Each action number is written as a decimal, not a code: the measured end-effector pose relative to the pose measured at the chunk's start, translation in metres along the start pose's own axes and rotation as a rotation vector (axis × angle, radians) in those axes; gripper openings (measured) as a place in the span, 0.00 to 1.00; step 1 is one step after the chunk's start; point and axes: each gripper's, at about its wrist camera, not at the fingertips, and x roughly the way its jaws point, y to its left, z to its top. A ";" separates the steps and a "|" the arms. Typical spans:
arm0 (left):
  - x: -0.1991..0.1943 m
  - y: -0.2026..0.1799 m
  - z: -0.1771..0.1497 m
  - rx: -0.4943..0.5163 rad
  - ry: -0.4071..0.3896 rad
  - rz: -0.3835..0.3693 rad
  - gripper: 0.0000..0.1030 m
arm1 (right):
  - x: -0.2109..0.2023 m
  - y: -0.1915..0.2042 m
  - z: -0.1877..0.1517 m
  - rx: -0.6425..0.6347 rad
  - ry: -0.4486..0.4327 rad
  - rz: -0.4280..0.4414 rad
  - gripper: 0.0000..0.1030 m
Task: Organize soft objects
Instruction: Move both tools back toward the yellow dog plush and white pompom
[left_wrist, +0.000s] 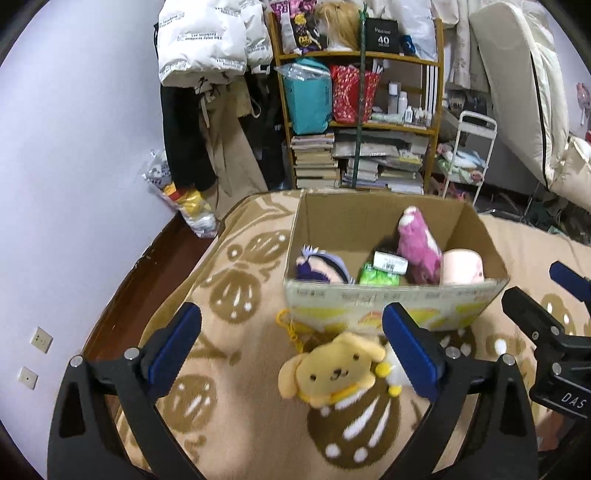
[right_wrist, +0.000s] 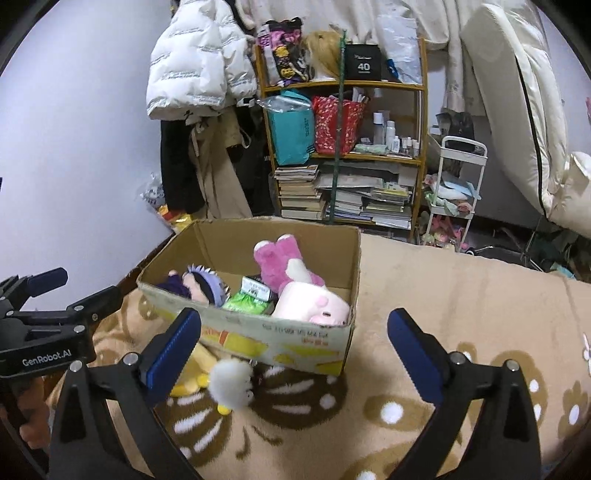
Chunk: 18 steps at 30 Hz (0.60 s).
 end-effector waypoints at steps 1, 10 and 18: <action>0.001 0.001 -0.002 0.005 0.010 0.001 0.94 | 0.000 0.001 -0.001 -0.003 0.006 0.002 1.00; 0.011 0.002 -0.020 0.044 0.085 0.028 0.94 | 0.014 0.011 -0.014 -0.055 0.086 0.004 1.00; 0.031 0.005 -0.024 0.025 0.139 0.018 0.94 | 0.029 0.010 -0.020 -0.040 0.136 0.010 1.00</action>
